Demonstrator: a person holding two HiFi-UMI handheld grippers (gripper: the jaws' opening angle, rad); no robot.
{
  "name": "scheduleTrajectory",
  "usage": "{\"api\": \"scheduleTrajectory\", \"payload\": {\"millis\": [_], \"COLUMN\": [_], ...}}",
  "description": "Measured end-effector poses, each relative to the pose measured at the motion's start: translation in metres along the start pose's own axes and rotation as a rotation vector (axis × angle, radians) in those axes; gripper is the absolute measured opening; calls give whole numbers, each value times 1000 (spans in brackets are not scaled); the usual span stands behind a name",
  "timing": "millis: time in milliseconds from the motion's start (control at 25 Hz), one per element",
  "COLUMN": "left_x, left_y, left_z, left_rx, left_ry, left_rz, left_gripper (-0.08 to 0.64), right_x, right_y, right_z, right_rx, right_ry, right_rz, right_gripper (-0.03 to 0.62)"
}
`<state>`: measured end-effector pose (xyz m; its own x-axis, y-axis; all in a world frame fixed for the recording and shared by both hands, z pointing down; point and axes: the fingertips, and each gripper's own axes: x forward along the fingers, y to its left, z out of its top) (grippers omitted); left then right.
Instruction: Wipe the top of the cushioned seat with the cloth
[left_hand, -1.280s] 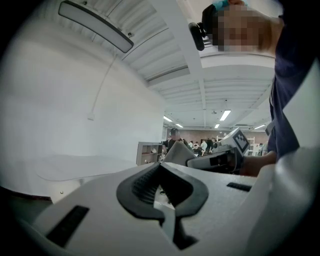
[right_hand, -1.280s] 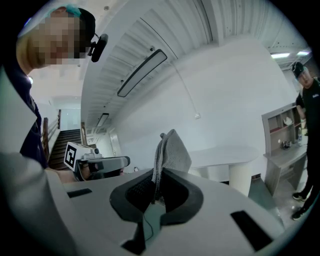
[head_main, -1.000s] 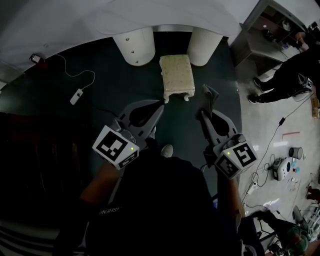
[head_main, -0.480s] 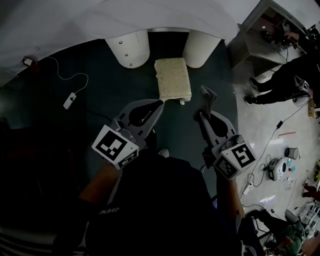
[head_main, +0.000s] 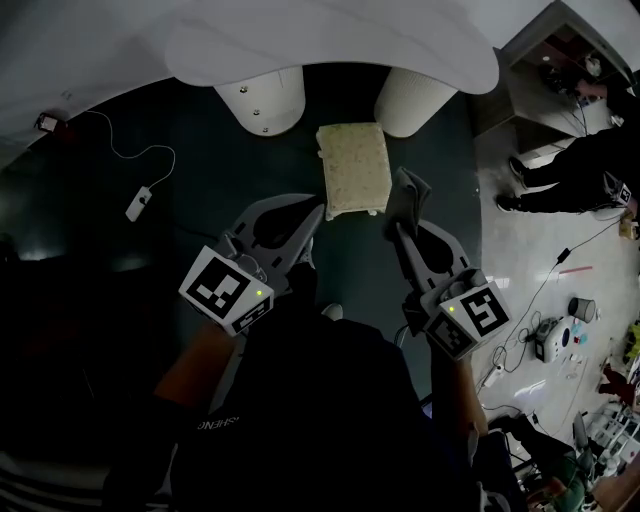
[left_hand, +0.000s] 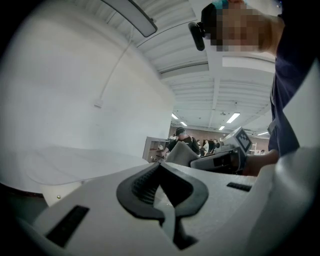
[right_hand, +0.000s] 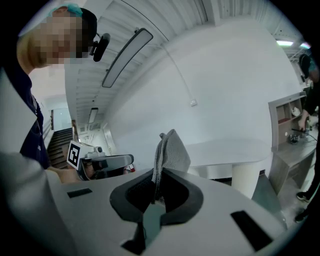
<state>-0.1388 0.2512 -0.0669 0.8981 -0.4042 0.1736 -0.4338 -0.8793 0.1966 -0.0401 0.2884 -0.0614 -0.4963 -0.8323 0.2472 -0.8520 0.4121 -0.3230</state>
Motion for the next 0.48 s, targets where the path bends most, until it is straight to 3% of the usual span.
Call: {"api": "scheduleTrajectory", "payload": {"millis": [480], "left_x": [52], "left_y": [118], "left_z": [8], "left_rx": [-40], "left_ry": [44], "left_rz": [-41], "left_gripper": [8], "right_x": [104], "right_y": [-57], "right_z": [27], "right_rx": [37], "right_ry": [48], "right_rz": [-61], "right_gripper": [32]}}
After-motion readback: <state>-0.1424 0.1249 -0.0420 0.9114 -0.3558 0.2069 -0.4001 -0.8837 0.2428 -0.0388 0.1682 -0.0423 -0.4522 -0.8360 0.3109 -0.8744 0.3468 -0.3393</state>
